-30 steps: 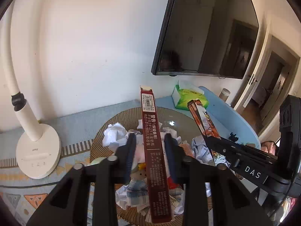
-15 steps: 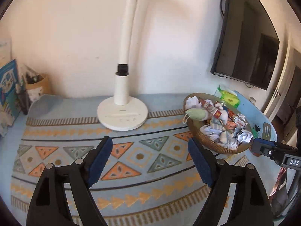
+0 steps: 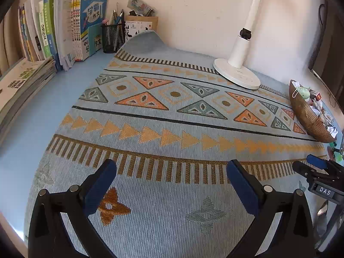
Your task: Organize objects
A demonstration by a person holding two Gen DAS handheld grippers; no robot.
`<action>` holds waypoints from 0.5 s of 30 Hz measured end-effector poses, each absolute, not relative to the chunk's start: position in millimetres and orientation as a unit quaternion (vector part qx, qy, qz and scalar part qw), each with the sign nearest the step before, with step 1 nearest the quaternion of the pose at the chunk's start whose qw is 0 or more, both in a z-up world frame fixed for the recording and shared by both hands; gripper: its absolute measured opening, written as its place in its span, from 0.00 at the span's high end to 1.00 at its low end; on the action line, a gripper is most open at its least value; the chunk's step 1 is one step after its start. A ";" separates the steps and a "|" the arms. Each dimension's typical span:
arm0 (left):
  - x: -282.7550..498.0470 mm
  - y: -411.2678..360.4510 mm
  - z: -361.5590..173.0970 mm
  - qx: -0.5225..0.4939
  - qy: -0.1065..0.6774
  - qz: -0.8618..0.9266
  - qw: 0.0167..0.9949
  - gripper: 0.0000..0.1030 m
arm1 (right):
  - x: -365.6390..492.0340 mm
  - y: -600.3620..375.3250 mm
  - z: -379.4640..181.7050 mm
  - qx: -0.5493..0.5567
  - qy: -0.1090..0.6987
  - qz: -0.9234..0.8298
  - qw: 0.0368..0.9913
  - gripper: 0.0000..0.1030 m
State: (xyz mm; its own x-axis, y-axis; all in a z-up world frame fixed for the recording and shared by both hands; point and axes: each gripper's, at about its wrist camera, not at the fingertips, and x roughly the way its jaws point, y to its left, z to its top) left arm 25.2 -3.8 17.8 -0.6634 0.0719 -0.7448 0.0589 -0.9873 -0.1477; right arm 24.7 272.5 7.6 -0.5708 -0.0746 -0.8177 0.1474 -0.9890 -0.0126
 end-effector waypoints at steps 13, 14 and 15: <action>3.5 22.0 0.2 -0.454 -0.021 0.890 -0.030 0.01 | 4.0 279.7 -0.5 0.489 0.036 -0.870 0.055 0.00; 3.3 23.2 0.2 -0.454 -0.016 0.890 -0.032 0.00 | 2.0 282.5 -0.2 0.488 0.031 -0.871 0.058 0.00; 3.3 22.5 0.6 -0.454 -0.019 0.890 -0.032 0.00 | 1.2 283.6 -0.7 0.487 0.033 -0.870 0.059 0.00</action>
State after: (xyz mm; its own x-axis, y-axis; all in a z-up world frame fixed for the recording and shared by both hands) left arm 3.3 22.5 0.6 -0.5851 -0.0400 -0.8100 0.0748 -0.9972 -0.0049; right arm 1.2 283.6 -0.7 -0.5177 -0.0710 -0.8526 0.1356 -0.9908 0.0002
